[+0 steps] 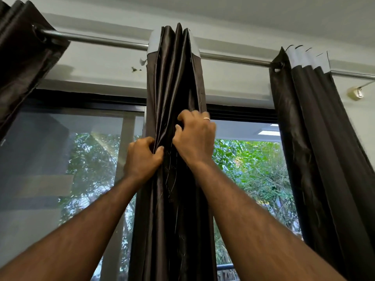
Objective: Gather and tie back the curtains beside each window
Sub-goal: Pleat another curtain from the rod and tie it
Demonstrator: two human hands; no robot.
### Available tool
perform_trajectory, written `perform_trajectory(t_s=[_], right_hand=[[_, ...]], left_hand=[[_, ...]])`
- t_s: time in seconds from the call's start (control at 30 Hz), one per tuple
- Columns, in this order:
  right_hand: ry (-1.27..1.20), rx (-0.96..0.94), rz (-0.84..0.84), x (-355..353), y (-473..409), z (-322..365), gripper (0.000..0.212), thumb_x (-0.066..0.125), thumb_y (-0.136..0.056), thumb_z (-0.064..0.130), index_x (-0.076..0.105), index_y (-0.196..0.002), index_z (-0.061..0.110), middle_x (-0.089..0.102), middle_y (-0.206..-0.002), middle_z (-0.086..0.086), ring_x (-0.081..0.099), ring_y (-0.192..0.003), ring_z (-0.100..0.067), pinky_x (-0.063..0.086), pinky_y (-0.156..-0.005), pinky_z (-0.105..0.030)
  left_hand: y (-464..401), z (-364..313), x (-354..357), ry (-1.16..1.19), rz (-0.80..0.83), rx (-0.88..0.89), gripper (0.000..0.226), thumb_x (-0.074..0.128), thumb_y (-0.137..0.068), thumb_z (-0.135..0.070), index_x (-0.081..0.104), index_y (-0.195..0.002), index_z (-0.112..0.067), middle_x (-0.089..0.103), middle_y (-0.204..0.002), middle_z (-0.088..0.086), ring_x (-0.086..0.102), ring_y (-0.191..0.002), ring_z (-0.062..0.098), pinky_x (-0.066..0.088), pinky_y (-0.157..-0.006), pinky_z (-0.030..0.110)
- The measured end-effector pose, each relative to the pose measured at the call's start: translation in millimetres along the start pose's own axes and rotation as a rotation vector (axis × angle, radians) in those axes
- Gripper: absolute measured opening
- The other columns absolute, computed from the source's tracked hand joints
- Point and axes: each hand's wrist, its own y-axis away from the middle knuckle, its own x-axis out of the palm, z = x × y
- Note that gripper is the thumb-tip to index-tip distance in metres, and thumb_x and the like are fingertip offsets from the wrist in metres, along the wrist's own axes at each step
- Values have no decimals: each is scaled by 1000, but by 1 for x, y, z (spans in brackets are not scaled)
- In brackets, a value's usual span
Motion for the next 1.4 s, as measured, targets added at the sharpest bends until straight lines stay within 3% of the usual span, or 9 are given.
perform_trajectory(t_s=[0.1, 0.23, 0.37, 0.57, 0.73, 0.93, 1.07, 1.23, 1.4], right_hand=[[130, 243, 70, -2, 3, -19, 65, 81, -81, 32, 45, -135, 22, 53, -130, -7, 50, -122, -29, 42, -97, -48], [-35, 590, 96, -8, 12, -45, 24, 66, -94, 11, 58, -117, 13, 68, -107, -9, 66, -100, -31, 51, -88, -42], [-309, 267, 300, 6, 57, -8, 11, 52, -102, 15, 62, -97, 11, 61, -82, -8, 62, -76, -28, 29, -57, -27], [-634, 230, 254, 12, 118, 6, 55, 53, -94, 6, 31, -136, 33, 66, -89, -6, 67, -76, -27, 54, -66, -43], [-804, 238, 208, 3, 179, 8, 34, 63, -98, 19, 52, -130, 26, 72, -102, 8, 72, -88, -6, 60, -81, -36], [-786, 376, 251, -17, 297, -1, 59, 67, -91, 3, 42, -135, 33, 72, -106, 1, 73, -91, -9, 60, -82, -32], [-783, 439, 290, -34, 364, -9, 59, 64, -96, 5, 39, -137, 40, 63, -129, -3, 69, -110, -19, 57, -91, -46], [-714, 417, 351, -57, 424, -12, 51, 62, -98, 11, 43, -140, 33, 48, -138, 31, 55, -129, -3, 49, -107, -29], [-439, 423, 355, -69, 458, -11, 47, 76, -91, 21, 56, -133, 27, 45, -141, -10, 51, -128, -22, 48, -103, -34]], left_hand=[[1, 1, -1, -3, -13, -28, 23, 71, -89, -28, 66, -80, -8, 64, -68, 8, 62, -66, 26, 57, -68, 48], [2, 3, -9, 39, -12, -17, 20, 71, -88, -28, 69, -81, -9, 68, -70, 6, 65, -67, 24, 58, -65, 48], [12, -1, -6, 124, -10, -59, 31, 66, -78, -39, 71, -82, -8, 71, -73, 6, 68, -69, 24, 58, -65, 45], [46, 3, -5, 361, 57, -147, 37, 72, -78, -42, 69, -77, -5, 70, -70, 12, 67, -65, 29, 57, -62, 49], [117, -6, -7, 748, 101, -441, 42, 53, -100, -35, 71, -89, 1, 70, -81, 19, 65, -74, 25, 55, -68, 38], [259, 7, -13, 581, 171, -551, 20, 65, -86, -23, 75, -103, -24, 76, -101, 6, 73, -97, 24, 59, -88, 45], [339, -6, -25, 485, 173, -523, 17, 71, -84, -20, 75, -100, -21, 74, -95, 0, 72, -88, 10, 56, -81, 24], [399, -8, -32, 325, 124, -589, 18, 71, -81, -16, 76, -95, -7, 74, -88, 2, 70, -77, 10, 56, -68, 20], [440, -2, -49, 297, 162, -717, 19, 72, -83, -18, 75, -96, -6, 74, -88, 4, 71, -78, 13, 56, -69, 22]])
